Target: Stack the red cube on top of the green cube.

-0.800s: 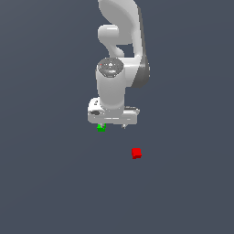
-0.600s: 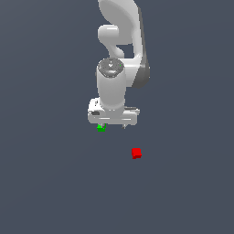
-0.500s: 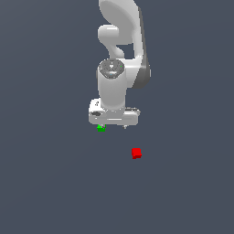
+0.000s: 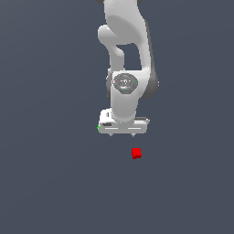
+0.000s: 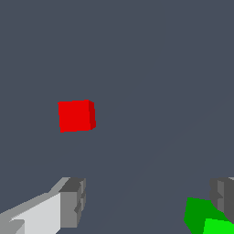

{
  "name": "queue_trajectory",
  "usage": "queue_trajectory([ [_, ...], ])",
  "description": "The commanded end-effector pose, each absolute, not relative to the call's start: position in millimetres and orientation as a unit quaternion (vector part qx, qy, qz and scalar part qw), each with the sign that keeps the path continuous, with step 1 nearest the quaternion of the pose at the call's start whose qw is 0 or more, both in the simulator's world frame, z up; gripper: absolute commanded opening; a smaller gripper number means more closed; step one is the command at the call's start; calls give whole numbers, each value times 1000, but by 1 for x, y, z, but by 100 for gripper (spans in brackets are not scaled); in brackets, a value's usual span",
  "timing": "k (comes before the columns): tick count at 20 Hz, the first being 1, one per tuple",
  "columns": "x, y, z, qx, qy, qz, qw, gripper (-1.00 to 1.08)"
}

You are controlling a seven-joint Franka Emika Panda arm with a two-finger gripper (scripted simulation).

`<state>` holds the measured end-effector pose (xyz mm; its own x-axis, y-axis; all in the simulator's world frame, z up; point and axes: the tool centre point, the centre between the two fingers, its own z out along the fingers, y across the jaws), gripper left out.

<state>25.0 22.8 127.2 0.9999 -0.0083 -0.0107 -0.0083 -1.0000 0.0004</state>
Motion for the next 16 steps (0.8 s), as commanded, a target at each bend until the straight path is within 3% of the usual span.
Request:
queue_trajectory([
  [1,34,38,115,1000,3,-4,0,100],
  [16,71,97,71,999,32,0,0,100],
])
